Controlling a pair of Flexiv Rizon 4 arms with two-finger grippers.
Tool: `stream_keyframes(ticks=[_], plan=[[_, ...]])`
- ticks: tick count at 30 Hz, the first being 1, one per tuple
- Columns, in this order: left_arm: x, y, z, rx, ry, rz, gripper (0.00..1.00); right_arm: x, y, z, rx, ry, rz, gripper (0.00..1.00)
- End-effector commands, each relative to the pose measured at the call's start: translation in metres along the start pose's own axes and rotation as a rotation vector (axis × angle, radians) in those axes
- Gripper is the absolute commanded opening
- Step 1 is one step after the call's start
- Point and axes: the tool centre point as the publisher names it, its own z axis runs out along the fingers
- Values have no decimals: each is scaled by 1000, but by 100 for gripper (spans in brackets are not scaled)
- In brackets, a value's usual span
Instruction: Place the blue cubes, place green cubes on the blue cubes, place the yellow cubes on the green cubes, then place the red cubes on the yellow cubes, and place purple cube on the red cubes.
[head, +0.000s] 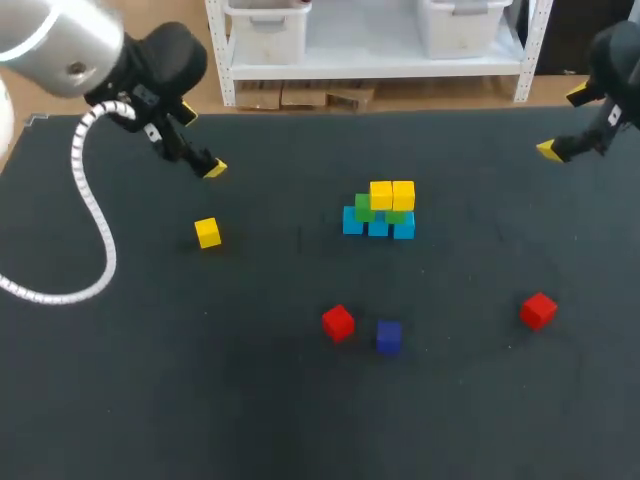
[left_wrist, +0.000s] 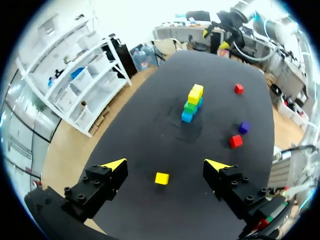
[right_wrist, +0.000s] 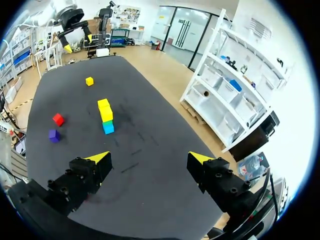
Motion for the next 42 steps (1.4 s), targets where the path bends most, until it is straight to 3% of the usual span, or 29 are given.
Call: stream_keyframes(ticks=[1,11,17,21,32,42], plan=[[0,21,15,68,114,58,100,0,-1,0,-6,-2,-1,100],[43,23,71,216,224,206,100,0,-1,0,-6,-2,-1,100],[64,26,100,251,283,189,100,0,-1,0,-6,-2,-1,100],[72,18,115,284,315,153,100,0,-1,0,-6,-2,-1,100],[83,-1,131,281,426,91,100,0,-1,0,-6,-2,-1,100],[95,-11,139,190,493,35,100,0,-1,0,-6,-2,-1,100]])
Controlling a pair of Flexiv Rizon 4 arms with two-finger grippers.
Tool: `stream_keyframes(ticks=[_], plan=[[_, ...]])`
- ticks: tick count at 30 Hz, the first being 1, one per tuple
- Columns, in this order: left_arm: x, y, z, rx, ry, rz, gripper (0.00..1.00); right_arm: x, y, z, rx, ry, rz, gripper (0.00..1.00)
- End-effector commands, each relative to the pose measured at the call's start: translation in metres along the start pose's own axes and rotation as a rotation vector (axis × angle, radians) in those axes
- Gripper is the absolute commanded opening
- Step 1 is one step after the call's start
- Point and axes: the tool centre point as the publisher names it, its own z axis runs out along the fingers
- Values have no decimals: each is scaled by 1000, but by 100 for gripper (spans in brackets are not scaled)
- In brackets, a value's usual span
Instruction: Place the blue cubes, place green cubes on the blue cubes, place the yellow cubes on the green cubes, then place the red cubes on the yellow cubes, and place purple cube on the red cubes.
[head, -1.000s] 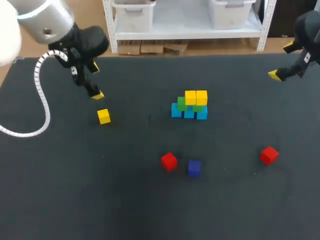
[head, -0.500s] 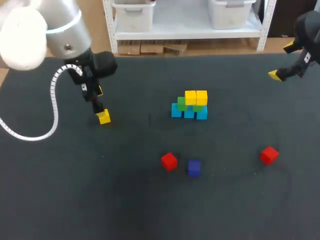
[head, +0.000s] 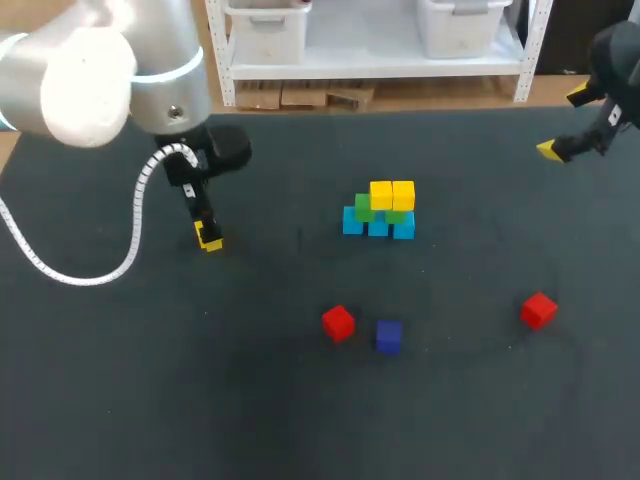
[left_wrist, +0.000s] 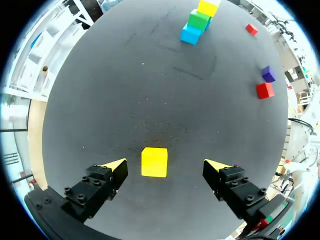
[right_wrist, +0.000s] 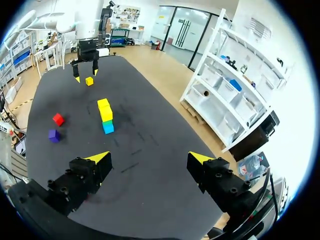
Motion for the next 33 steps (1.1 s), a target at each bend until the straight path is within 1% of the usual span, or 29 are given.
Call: stream_keyframes(ticks=[1,4,6,7,10,14,16,21,25,26,29,31,33], plan=[[0,-5,3,-29,16,-4,100,0,-1,0,-6,-3,-1,100],[1,-5,4,-27,14,-9,100,0,-1,0,-6,-3,-1,100],[1,-6,6,-24,15,-10,91,0,-1,0,-6,-3,-1,100],[1,-7,7,-23,16,-11,90,0,-1,0,-6,-3,-1,100],[2,-7,10,-20,28,-13,94,0,-1,0,-6,-3,-1,100],[5,-6,14,-12,41,-20,89,0,-1,0,-6,-3,-1,100],[6,-4,16,-13,44,-25,83,0,-1,0,-6,-3,-1,100],[7,3,13,-26,36,-39,75,0,-1,0,-6,-3,-1,100],[6,5,12,-35,35,-33,65,0,-1,0,-6,-3,-1,100],[6,6,12,-35,35,-32,64,0,-1,0,-6,-3,-1,100],[4,6,12,-35,34,-26,50,0,-1,0,-6,-3,-1,100],[3,5,13,-33,34,-21,46,0,-1,0,-6,-3,-1,100],[1,4,14,-32,36,-16,35,0,-1,0,-6,-3,-1,100]])
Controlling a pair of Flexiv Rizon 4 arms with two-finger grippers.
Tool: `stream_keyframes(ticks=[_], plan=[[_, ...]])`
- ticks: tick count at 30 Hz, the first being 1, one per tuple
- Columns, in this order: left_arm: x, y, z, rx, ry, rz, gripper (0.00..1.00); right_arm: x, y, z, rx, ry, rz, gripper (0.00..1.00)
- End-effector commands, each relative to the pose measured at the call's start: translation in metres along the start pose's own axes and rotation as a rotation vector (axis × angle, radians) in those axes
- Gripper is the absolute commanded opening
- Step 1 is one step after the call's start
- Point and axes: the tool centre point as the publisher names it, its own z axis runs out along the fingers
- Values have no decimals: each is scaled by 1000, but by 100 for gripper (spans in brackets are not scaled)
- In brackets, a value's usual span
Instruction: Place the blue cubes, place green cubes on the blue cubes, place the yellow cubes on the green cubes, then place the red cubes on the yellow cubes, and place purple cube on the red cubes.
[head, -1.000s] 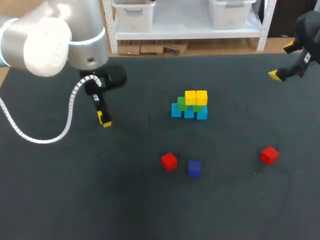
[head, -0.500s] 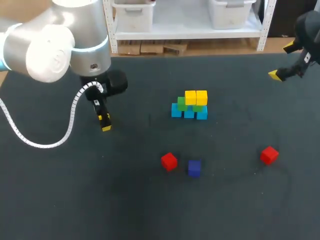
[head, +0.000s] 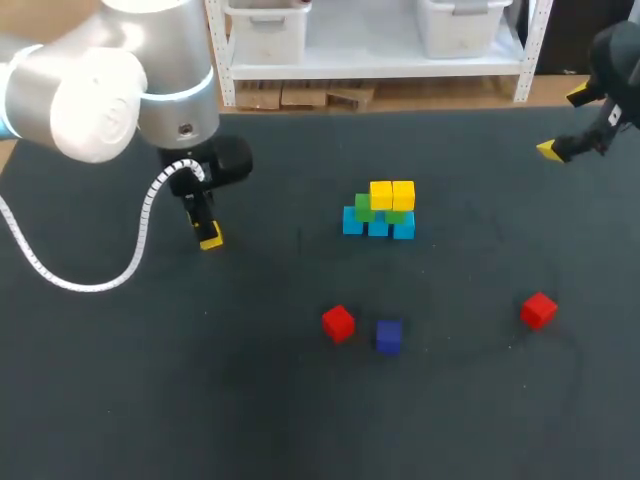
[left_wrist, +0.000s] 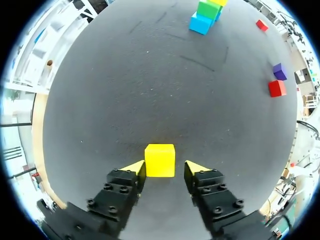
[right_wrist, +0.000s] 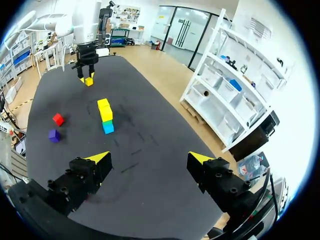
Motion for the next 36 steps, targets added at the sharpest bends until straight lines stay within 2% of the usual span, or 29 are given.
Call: stream_keyframes(ticks=[1,4,6,7,13,16,20,25,31,36], plan=[[-4,1,2,5,8,7,30,0,-1,0,-6,-3,-1,100],[-6,1,4,9,12,9,27,0,-1,0,-6,-3,-1,100],[-7,1,5,10,13,11,12,0,-1,0,-6,-3,-1,100],[-7,2,4,8,13,15,0,0,-1,0,-6,-3,-1,100],[-20,6,-20,-27,-3,100,0,0,-1,0,-6,-3,-1,100],[-32,8,-40,-19,-8,186,0,0,-1,0,-6,-3,-1,100],[-50,8,-63,3,35,306,0,0,-1,0,-6,-3,-1,100],[-70,7,-93,34,47,379,0,0,-1,0,-6,-3,-1,100],[-101,-4,-124,65,21,481,0,0,-1,0,-6,-3,-1,100],[-124,-12,-133,70,20,516,0,0,-1,0,-6,-3,-1,100]])
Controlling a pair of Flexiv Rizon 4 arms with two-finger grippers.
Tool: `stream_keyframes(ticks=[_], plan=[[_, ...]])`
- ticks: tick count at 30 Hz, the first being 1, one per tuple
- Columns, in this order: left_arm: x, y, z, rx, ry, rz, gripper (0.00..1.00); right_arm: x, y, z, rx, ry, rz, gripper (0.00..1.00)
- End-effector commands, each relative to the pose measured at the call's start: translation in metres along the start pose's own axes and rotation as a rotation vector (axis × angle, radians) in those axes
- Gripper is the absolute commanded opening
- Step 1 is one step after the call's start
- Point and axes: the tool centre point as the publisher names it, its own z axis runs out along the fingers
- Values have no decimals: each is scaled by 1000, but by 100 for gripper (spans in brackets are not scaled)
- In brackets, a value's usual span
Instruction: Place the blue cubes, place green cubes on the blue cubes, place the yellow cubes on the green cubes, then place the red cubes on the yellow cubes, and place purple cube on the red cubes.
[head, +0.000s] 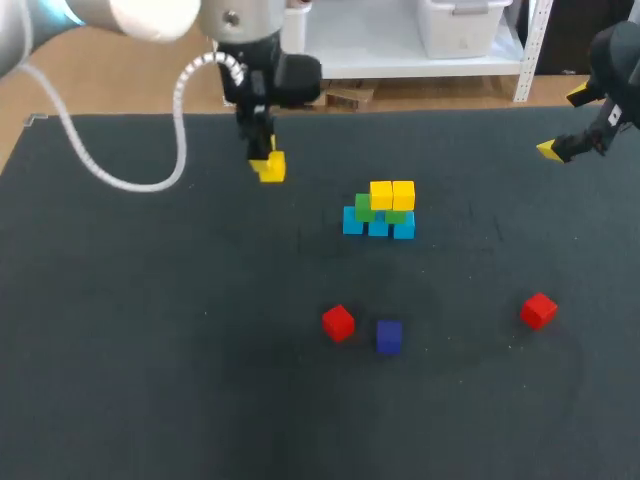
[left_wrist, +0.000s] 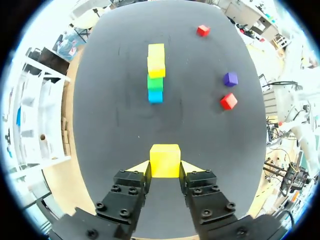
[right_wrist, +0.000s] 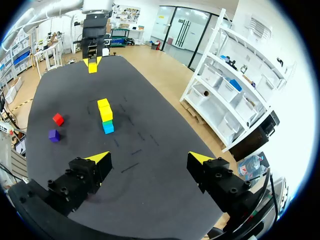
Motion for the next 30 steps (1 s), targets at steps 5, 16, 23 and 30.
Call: stream_keyframes(ticks=[5,16,23,30], plan=[[-37,9,-4,63,44,35,0,0,-1,0,-6,-3,-1,100],[-60,10,7,52,29,-5,0,0,-1,0,-6,-3,-1,100],[-69,12,20,6,17,-66,0,0,-1,0,-6,-3,-1,100],[-80,13,33,-2,10,-70,0,0,-1,0,-6,-3,-1,100]])
